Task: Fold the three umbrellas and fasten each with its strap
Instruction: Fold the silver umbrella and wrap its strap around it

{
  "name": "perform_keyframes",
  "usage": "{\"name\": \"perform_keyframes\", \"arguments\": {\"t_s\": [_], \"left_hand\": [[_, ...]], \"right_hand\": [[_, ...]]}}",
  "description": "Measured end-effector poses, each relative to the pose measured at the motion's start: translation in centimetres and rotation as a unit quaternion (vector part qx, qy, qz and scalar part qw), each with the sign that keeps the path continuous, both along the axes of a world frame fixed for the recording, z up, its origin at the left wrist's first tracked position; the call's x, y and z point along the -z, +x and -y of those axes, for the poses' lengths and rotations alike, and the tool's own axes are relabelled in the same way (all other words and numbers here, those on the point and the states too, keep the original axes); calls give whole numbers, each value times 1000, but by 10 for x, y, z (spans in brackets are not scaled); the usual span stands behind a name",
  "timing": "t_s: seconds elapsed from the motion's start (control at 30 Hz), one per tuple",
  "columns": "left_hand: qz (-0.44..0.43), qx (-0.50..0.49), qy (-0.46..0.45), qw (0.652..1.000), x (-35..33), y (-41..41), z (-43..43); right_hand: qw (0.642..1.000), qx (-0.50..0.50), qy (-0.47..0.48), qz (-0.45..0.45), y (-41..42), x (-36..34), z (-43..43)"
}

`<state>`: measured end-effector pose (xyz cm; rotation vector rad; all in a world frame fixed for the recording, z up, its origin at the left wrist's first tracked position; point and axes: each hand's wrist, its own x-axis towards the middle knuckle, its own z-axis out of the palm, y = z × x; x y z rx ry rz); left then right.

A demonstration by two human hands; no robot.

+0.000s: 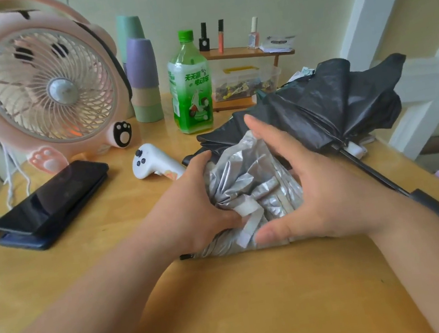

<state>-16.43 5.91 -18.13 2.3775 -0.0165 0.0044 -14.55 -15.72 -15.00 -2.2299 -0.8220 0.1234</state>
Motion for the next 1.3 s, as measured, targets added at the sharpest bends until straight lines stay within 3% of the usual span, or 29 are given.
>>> {"name": "perform_keyframes", "arguments": {"t_s": [0.2,0.27,0.37,0.53,0.67,0.8,1.03,1.13,1.3], "left_hand": [[38,14,11,999,-4,-18,6],[60,25,21,998,-5,-22,7],[93,41,31,994,-5,-23,7],[143,28,49,988,-4,-13,3],[119,7,25,993,3,-8,-1],[82,-4,13,997,-4,-7,-1],[1,9,0,1000,-10,9,0],[14,2,-29,999,-5,12,-2],[45,13,-19,999,-3,10,-5]], "right_hand": [[988,50,-126,-69,14,7,9],[988,26,-134,-69,14,10,9],[994,0,-105,-38,13,14,7],[992,47,-80,81,12,13,3],[993,51,-91,55,13,18,2],[998,48,-33,26,10,17,2],[994,34,-58,87,6,26,-19],[999,39,7,35,11,30,-17],[999,34,32,8,15,28,-15]]}}
